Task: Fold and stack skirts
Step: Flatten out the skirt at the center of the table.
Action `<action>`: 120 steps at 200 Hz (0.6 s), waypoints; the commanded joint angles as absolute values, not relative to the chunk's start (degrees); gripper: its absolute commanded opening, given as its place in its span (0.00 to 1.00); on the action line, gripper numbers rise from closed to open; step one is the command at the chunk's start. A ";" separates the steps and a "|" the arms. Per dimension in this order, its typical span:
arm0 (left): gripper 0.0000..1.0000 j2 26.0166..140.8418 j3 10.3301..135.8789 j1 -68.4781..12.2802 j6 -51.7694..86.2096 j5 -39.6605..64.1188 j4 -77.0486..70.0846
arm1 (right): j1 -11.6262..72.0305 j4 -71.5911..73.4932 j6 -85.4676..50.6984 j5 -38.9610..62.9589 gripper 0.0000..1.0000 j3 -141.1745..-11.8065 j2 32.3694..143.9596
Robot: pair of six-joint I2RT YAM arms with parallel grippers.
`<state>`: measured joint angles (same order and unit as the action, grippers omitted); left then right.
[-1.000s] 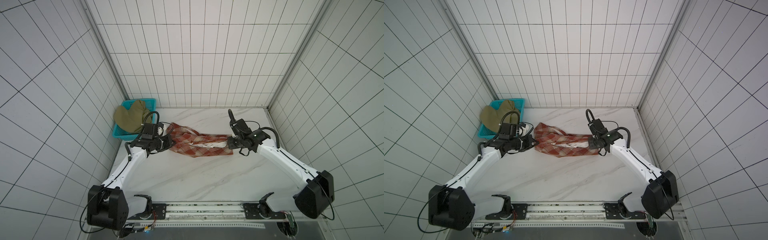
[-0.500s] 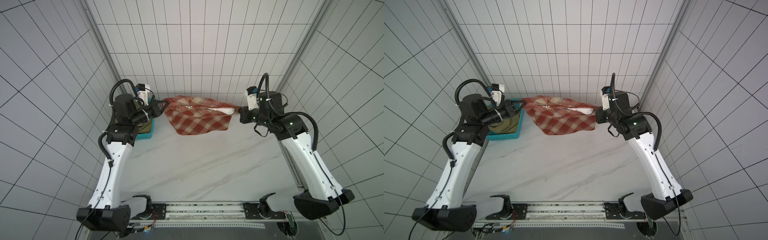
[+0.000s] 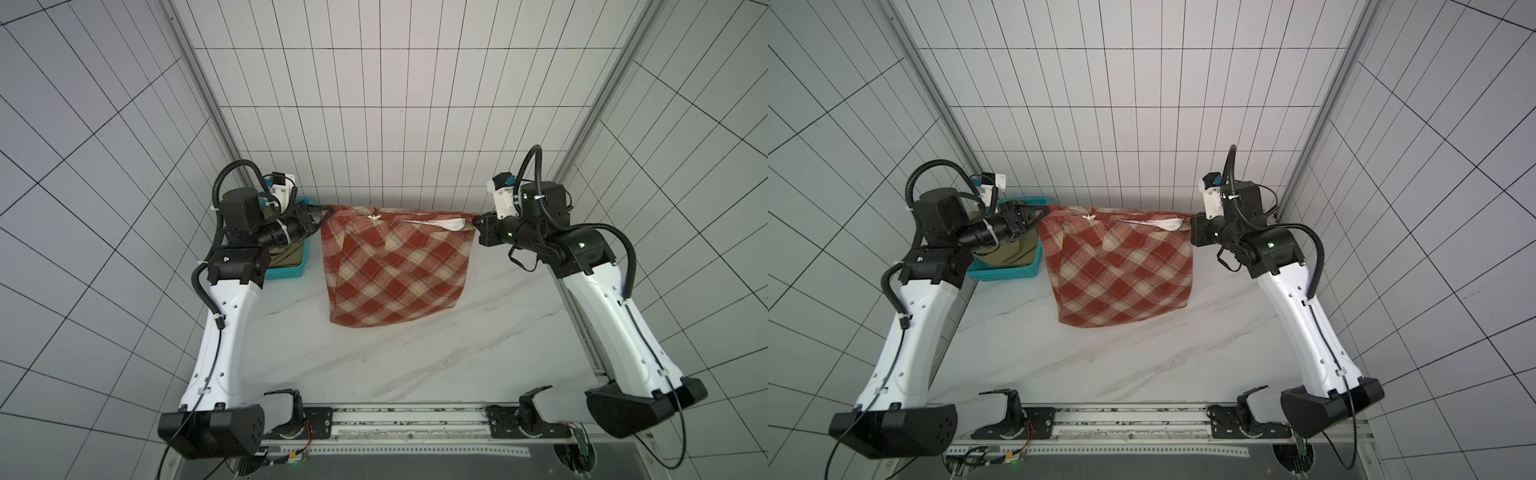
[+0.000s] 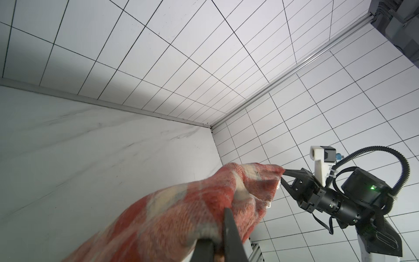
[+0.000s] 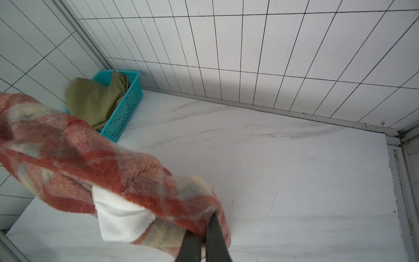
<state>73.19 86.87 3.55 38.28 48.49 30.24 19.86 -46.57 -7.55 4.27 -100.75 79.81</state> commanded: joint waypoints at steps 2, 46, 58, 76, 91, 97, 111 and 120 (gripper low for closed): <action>0.00 75.81 91.93 8.96 38.90 37.46 25.67 | 13.54 -49.46 -6.59 -10.97 0.00 -108.77 79.80; 0.00 80.85 94.98 4.26 37.74 34.52 21.53 | 12.06 -47.11 -4.25 -10.58 0.00 -111.29 82.51; 0.00 82.91 96.39 2.99 39.17 34.87 20.56 | 11.41 -48.42 -4.37 -10.20 0.00 -114.69 85.11; 0.00 83.10 96.58 1.04 40.05 35.10 19.13 | 11.34 -51.06 -5.10 -8.13 0.00 -119.00 86.49; 0.00 80.86 93.97 -0.61 38.60 34.25 19.76 | 11.43 -50.40 -5.33 -6.98 0.00 -115.96 83.84; 0.00 79.61 91.83 -1.05 38.26 33.94 20.17 | 11.41 -49.93 -5.66 -6.96 0.00 -113.74 82.21; 0.00 75.46 85.17 -2.03 37.70 34.19 20.35 | 11.41 -48.70 -7.00 -5.19 0.00 -106.10 77.73; 0.00 72.26 79.56 -2.38 37.28 34.04 20.92 | 11.57 -47.64 -8.43 -2.45 0.00 -99.53 74.34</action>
